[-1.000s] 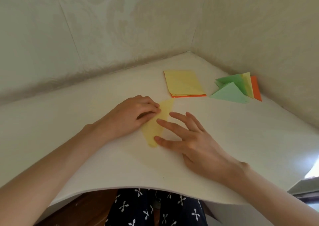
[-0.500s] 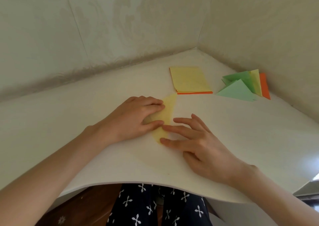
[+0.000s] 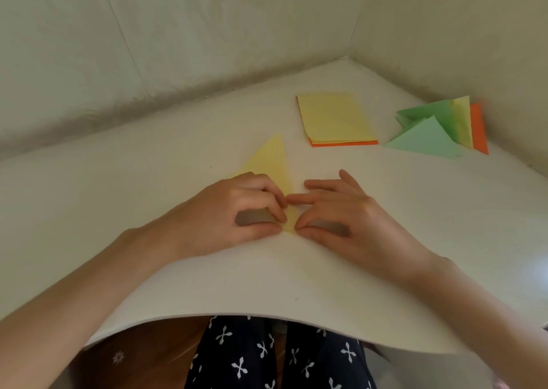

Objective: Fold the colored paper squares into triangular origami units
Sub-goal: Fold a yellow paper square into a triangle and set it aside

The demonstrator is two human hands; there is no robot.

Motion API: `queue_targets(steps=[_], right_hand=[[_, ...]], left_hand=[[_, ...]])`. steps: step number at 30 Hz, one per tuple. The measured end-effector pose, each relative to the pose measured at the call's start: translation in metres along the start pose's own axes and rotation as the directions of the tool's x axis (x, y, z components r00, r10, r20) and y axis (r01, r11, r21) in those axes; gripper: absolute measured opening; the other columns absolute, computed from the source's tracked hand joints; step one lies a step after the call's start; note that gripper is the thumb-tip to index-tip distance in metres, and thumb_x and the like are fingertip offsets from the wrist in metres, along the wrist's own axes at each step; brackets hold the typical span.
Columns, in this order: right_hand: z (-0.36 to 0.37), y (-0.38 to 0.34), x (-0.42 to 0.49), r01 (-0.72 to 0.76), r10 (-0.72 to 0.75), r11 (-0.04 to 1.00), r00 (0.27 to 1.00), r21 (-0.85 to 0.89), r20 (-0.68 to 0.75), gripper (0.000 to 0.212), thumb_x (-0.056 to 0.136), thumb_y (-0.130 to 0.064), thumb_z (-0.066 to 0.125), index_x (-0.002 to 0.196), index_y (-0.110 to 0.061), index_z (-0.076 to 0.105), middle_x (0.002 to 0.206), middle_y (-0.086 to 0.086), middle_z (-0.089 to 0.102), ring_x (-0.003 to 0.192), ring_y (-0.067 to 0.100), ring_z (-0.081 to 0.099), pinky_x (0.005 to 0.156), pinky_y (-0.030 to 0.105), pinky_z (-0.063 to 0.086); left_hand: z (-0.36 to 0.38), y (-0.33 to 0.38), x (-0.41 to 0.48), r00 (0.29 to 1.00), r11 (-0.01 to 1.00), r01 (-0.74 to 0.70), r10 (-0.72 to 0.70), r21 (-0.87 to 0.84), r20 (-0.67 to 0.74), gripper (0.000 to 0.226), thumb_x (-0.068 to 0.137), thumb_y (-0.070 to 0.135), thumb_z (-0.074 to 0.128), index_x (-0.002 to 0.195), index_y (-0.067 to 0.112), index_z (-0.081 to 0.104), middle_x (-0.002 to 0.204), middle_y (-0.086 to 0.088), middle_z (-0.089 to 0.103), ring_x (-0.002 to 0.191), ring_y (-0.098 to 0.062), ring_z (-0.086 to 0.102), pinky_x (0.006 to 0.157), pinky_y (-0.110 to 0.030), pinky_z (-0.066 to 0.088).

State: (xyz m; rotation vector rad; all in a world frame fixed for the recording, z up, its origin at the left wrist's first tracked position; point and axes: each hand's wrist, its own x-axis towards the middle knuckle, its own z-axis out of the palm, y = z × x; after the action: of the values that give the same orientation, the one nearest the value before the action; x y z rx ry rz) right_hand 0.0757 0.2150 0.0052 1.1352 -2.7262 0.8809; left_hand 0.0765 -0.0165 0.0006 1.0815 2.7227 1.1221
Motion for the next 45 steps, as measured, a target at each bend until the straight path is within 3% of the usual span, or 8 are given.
queue_targets(steps=[9, 16, 21, 28, 33, 36, 40, 45], right_hand=[[0.008, -0.006, 0.002, -0.033, 0.035, 0.999, 0.999, 0.041, -0.041, 0.022, 0.084, -0.037, 0.051, 0.08, -0.02, 0.063, 0.116, -0.007, 0.064, 0.122, 0.018, 0.049, 0.108, 0.046, 0.024], [0.017, -0.012, 0.007, -0.121, 0.127, 0.99, 0.987, 0.069, -0.096, 0.022, 0.079, -0.036, 0.048, 0.075, -0.018, 0.061, 0.112, -0.005, 0.061, 0.116, 0.012, 0.04, 0.099, 0.015, 0.028], [0.019, -0.014, 0.008, -0.147, 0.15, 0.989, 0.983, 0.032, -0.108, 0.019, 0.077, -0.035, 0.051, 0.075, -0.018, 0.061, 0.111, -0.004, 0.059, 0.111, 0.014, 0.044, 0.096, 0.02, 0.032], [0.015, -0.013, 0.01, -0.157, 0.157, 0.988, 0.984, 0.012, -0.082, 0.016, 0.077, -0.027, 0.055, 0.089, -0.016, 0.056, 0.11, 0.0, 0.056, 0.107, 0.011, 0.042, 0.095, 0.023, 0.029], [0.011, -0.016, 0.011, -0.182, 0.182, 0.983, 0.983, -0.012, 0.001, 0.025, 0.079, -0.024, 0.051, 0.101, -0.017, 0.057, 0.12, -0.005, 0.05, 0.116, 0.007, 0.032, 0.098, 0.018, 0.02], [0.008, -0.017, 0.011, -0.188, 0.187, 0.982, 0.982, -0.001, 0.027, 0.028, 0.079, -0.026, 0.045, 0.103, -0.02, 0.056, 0.124, -0.01, 0.046, 0.118, 0.003, 0.028, 0.1, 0.016, 0.017], [0.01, -0.019, 0.012, -0.192, 0.192, 0.981, 0.981, -0.024, 0.009, 0.021, 0.085, -0.033, 0.046, 0.102, -0.024, 0.054, 0.121, -0.015, 0.044, 0.117, 0.001, 0.027, 0.098, 0.015, 0.017], [0.011, -0.016, 0.01, -0.176, 0.176, 0.983, 0.984, -0.044, 0.0, 0.016, 0.088, -0.021, 0.052, 0.103, -0.022, 0.054, 0.123, -0.013, 0.045, 0.117, 0.004, 0.028, 0.098, 0.015, 0.016]], left_hand=[[0.001, 0.0, 0.006, 0.998, 0.995, 0.047, -0.051, -0.088, -0.036, 0.028, 0.081, 0.042, 0.058, 0.082, 0.017, 0.071, 0.101, 0.011, 0.063, 0.096, 0.002, 0.057, 0.087, -0.014, 0.042], [-0.001, 0.0, 0.004, 0.999, 0.993, 0.038, -0.04, -0.108, -0.02, 0.027, 0.081, 0.04, 0.06, 0.079, 0.015, 0.072, 0.102, 0.014, 0.062, 0.096, 0.0, 0.059, 0.087, -0.016, 0.043], [-0.003, -0.001, 0.003, 1.0, 0.999, 0.012, -0.012, -0.036, 0.003, 0.028, 0.084, 0.039, 0.057, 0.084, 0.016, 0.071, 0.106, 0.013, 0.061, 0.099, 0.002, 0.057, 0.087, -0.019, 0.044], [-0.009, 0.008, -0.008, 0.993, 0.984, -0.066, 0.048, 0.168, 0.109, 0.027, 0.09, 0.037, 0.045, 0.114, 0.034, 0.057, 0.118, 0.013, 0.052, 0.108, -0.003, 0.052, 0.088, -0.026, 0.046], [-0.009, 0.011, -0.014, 0.979, 0.92, -0.193, 0.156, 0.34, 0.132, 0.034, 0.093, 0.028, 0.044, 0.118, 0.024, 0.066, 0.124, -0.003, 0.057, 0.106, -0.015, 0.059, 0.074, -0.035, 0.055], [-0.007, 0.013, -0.02, 0.973, 0.887, -0.223, 0.181, 0.404, 0.14, 0.037, 0.093, 0.026, 0.042, 0.12, 0.019, 0.066, 0.126, -0.009, 0.059, 0.109, -0.021, 0.06, 0.077, -0.035, 0.056], [-0.006, 0.014, -0.02, 0.974, 0.888, -0.22, 0.175, 0.403, 0.146, 0.037, 0.092, 0.023, 0.042, 0.121, 0.017, 0.064, 0.126, -0.011, 0.059, 0.11, -0.023, 0.059, 0.08, -0.037, 0.054], [-0.007, 0.01, -0.025, 0.984, 0.928, -0.173, 0.145, 0.331, 0.107, 0.033, 0.089, 0.02, 0.043, 0.117, 0.019, 0.06, 0.131, -0.006, 0.057, 0.118, -0.016, 0.053, 0.09, -0.035, 0.05]])
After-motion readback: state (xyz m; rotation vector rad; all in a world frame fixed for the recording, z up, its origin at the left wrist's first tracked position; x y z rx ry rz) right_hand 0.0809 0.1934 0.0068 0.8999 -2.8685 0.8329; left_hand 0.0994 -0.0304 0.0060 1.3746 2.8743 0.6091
